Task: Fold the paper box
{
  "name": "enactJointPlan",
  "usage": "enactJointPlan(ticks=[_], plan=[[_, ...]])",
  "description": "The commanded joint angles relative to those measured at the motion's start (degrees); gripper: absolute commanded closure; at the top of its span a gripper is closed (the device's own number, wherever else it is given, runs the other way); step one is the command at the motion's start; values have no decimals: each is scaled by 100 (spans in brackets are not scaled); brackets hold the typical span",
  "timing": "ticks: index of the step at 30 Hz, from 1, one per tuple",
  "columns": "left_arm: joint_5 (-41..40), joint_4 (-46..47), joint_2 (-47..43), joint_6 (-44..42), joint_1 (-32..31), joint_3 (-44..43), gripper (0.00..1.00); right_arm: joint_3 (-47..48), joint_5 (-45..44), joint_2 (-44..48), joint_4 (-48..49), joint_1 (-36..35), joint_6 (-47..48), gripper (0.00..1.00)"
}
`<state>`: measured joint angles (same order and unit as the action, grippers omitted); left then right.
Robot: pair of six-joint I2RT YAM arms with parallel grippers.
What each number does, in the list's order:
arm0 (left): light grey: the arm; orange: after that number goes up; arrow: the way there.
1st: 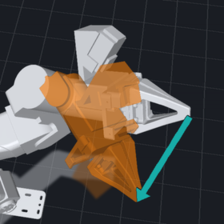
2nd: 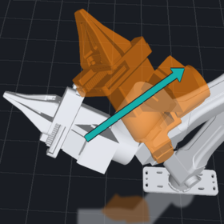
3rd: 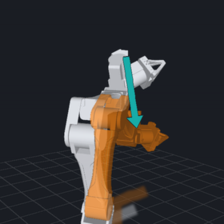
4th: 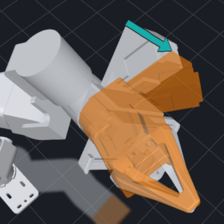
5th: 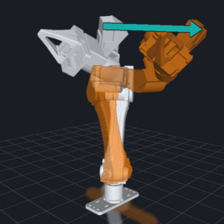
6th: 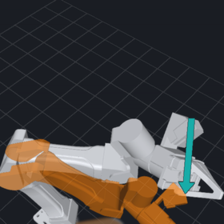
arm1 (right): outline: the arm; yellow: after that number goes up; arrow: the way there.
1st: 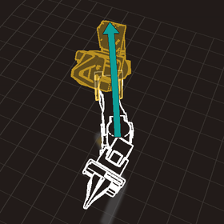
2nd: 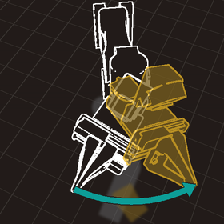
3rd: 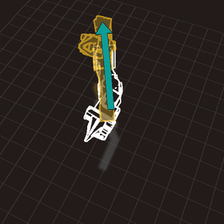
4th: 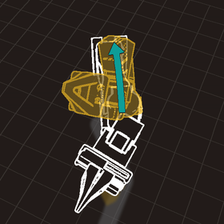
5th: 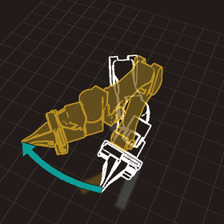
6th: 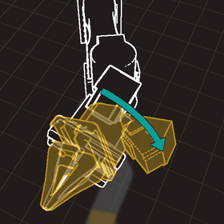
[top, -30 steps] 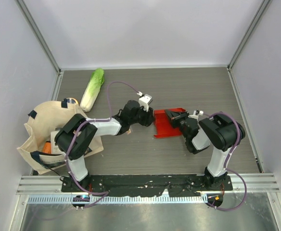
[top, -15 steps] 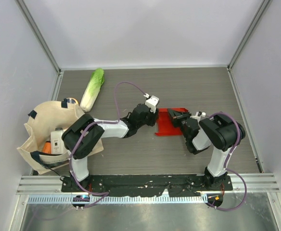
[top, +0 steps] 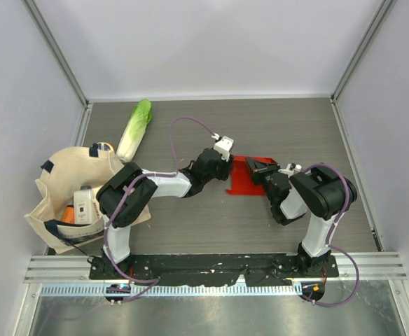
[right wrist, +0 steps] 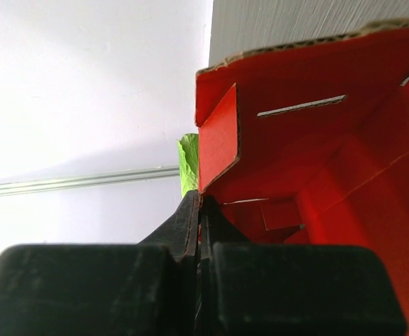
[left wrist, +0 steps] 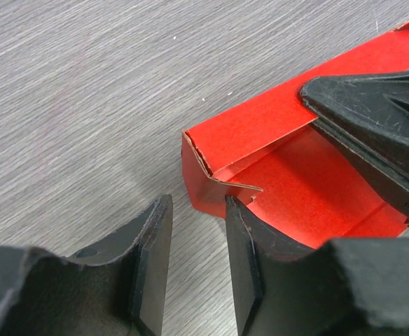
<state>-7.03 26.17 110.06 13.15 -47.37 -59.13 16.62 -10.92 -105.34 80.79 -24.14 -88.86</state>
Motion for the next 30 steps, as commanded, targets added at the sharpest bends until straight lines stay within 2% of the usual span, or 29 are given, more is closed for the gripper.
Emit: enactJointPlan(ticks=[1,6,9,12,20,23,30], plan=[[61,880,200,83,-26,-406,61,-150,679,-100,1474,-240,18,99],[-421,679,305,363,-17,-634,76,-230,670,-180,1474,-319,-17,99],[-624,268,332,575,-9,-862,73,-238,670,-224,1474,-381,-26,99],[-327,256,367,593,-9,-951,65,-238,687,-259,1466,-381,-35,99],[-238,283,261,294,-9,-731,68,-160,854,-206,1299,-267,0,99],[-203,423,410,250,0,-792,72,-45,881,-75,1009,-258,-9,99],[-465,459,631,750,9,-1074,86,359,881,760,-975,-258,123,99]])
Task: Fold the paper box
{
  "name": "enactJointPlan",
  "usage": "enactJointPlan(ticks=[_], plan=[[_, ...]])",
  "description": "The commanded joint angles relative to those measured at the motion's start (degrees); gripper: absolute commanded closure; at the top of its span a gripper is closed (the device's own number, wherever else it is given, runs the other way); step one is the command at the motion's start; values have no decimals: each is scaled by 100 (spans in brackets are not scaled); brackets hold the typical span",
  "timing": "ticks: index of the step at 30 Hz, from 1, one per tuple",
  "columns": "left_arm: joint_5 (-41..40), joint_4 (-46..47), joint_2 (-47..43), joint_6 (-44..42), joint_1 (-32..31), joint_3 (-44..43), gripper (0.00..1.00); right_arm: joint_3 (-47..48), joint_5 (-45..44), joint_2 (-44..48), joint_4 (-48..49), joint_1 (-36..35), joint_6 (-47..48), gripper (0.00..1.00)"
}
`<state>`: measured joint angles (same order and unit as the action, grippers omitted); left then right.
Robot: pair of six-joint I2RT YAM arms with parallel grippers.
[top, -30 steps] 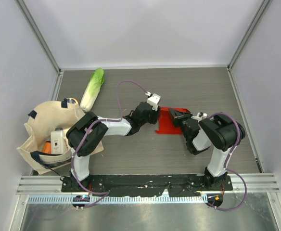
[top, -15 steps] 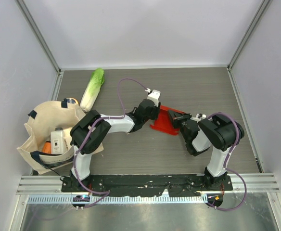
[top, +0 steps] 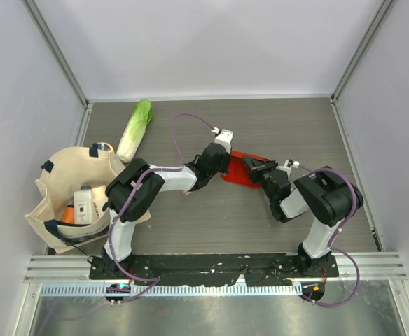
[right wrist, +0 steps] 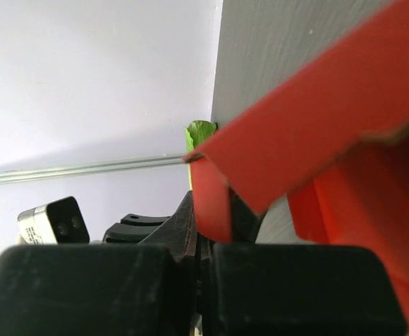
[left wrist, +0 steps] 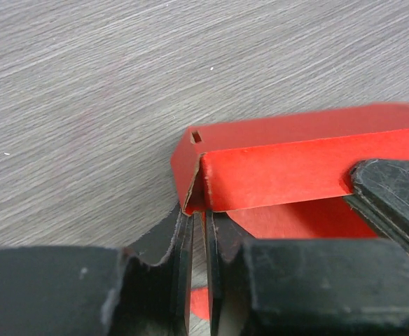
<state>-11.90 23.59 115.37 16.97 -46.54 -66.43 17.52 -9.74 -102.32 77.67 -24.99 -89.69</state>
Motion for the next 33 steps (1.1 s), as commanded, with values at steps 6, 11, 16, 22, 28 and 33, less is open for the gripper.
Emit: enactJointPlan(ticks=[6,11,16,22,28,33], plan=[[-59,1024,30,729,-57,-125,84,296,797,512,-912,-111,-39,99],[188,928,-602,527,58,603,79,234,1103,494,-850,169,-277,99],[741,814,-1559,193,251,1395,71,489,1510,617,-1482,451,-418,99],[1111,646,-2167,-131,532,2002,65,568,1694,740,-1764,644,-426,99],[1164,540,-1642,-931,690,1503,48,639,1791,688,-1755,689,-453,99],[1743,1411,-1018,-1073,708,1379,44,674,1809,608,-1685,689,-514,99]])
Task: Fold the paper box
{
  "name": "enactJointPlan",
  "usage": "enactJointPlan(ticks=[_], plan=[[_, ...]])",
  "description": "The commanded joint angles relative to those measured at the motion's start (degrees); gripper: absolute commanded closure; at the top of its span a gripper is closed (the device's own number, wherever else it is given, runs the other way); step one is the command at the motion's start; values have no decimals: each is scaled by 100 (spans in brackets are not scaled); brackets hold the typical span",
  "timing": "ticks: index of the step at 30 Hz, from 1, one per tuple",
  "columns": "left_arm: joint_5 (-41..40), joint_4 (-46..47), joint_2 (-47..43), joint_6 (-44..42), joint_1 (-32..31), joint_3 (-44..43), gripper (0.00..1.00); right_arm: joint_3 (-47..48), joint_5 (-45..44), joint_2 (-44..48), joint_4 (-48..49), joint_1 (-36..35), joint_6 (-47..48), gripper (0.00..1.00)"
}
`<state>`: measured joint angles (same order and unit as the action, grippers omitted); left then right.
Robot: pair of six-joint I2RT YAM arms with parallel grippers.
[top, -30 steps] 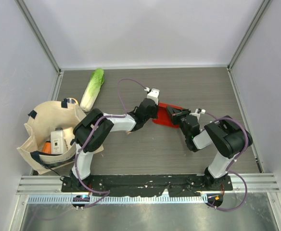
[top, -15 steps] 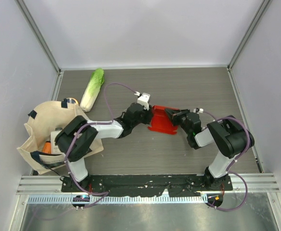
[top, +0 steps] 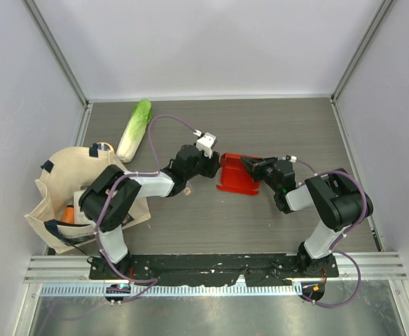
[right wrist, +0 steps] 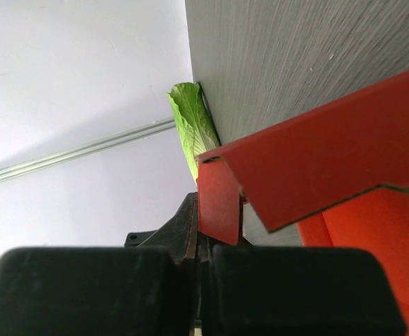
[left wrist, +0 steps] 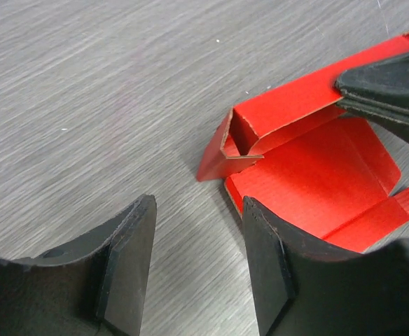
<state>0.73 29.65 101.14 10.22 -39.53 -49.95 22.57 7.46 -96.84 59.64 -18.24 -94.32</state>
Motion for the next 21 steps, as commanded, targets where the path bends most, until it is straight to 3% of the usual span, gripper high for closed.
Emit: enactJointPlan(ticks=[1,10,16,21], plan=[[533,867,502,-415,7,-382,43,178,106,51,110,13,-60,99],[780,1220,1100,-530,15,-892,49,231,159,-63,118,13,-86,99],[596,842,1294,93,-55,-1262,75,239,159,-72,127,14,-183,99],[-368,227,1250,621,-424,-1438,83,239,89,-11,-4,-4,-218,99]])
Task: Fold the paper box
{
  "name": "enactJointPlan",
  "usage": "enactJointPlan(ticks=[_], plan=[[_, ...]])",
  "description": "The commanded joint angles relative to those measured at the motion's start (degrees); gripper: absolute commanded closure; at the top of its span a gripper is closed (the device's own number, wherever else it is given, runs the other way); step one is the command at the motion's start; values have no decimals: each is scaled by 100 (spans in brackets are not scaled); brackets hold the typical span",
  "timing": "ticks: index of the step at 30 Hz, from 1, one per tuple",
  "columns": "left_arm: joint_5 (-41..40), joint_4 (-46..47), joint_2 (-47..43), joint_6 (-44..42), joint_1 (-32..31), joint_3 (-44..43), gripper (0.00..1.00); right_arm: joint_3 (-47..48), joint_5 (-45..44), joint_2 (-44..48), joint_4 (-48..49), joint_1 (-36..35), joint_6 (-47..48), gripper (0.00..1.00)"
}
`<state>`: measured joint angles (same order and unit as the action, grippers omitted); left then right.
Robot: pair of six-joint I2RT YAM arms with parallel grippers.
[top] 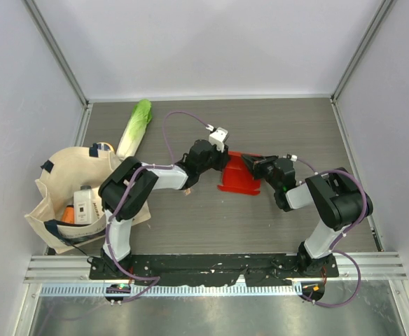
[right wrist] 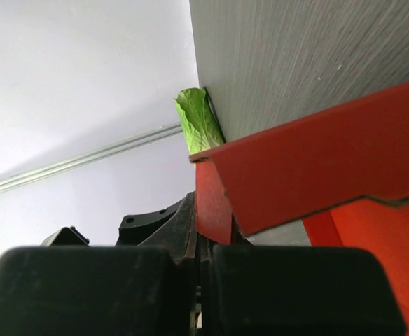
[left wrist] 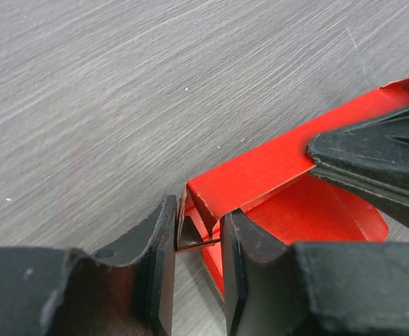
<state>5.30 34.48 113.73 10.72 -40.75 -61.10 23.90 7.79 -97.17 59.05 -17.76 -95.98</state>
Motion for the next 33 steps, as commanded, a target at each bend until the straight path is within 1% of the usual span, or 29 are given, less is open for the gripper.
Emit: enactJointPlan(ticks=[1,3,4,5,6,7,9,10,12,13,15,18,20,22,23,25,26,28,30,31,32,33], plan=[[-925,-571,-18,719,-345,-445,83,97,12,31,28,-61,-43,99],[-873,-679,-96,1001,-433,-482,78,97,12,49,19,-61,-52,99],[-829,-688,-158,1063,-442,-412,73,89,12,40,37,-70,-61,99],[-759,-636,-219,1098,-442,-333,70,80,29,22,89,-61,-78,99],[-750,-566,-316,1064,-442,-237,67,45,21,22,98,-52,-78,99],[-619,-530,-482,977,-434,-79,60,36,38,22,116,-61,-61,99],[-461,-539,-667,749,-364,132,56,-8,29,-21,177,-43,-69,99],[-42,-478,-842,652,-328,212,52,-17,38,-48,221,-43,-78,99],[277,-460,-1019,467,-197,492,50,-17,64,-101,335,-35,-122,99],[627,-399,-1211,414,-144,598,49,-17,82,-110,379,-26,-131,99],[928,-197,-1423,212,32,992,49,-8,108,-92,388,18,-122,99],[1420,49,-1705,185,339,1406,49,-8,143,-83,371,53,-87,99],[1762,103,-1793,167,506,1530,49,-8,161,-83,379,62,-78,99],[1817,103,-1828,193,638,1636,50,-8,170,-101,397,62,-78,99],[1625,85,-1802,202,673,1645,51,-8,196,-92,397,62,-61,99],[1474,-160,-1706,194,761,1514,54,-8,205,-101,423,62,-61,99],[1587,-300,-1566,185,797,1322,56,0,214,-118,441,62,-61,99],[1675,-284,-1425,80,849,1145,58,27,266,-153,476,62,-52,99],[1895,-274,-1179,-130,867,978,56,36,275,-180,485,71,-52,99],[1948,-371,-1074,-332,867,725,55,53,284,-180,494,62,-61,99],[2070,-650,-942,-438,876,609,54,62,310,-189,494,62,-61,99],[2106,-688,-897,-526,867,539,54,62,319,-189,502,62,-52,99]])
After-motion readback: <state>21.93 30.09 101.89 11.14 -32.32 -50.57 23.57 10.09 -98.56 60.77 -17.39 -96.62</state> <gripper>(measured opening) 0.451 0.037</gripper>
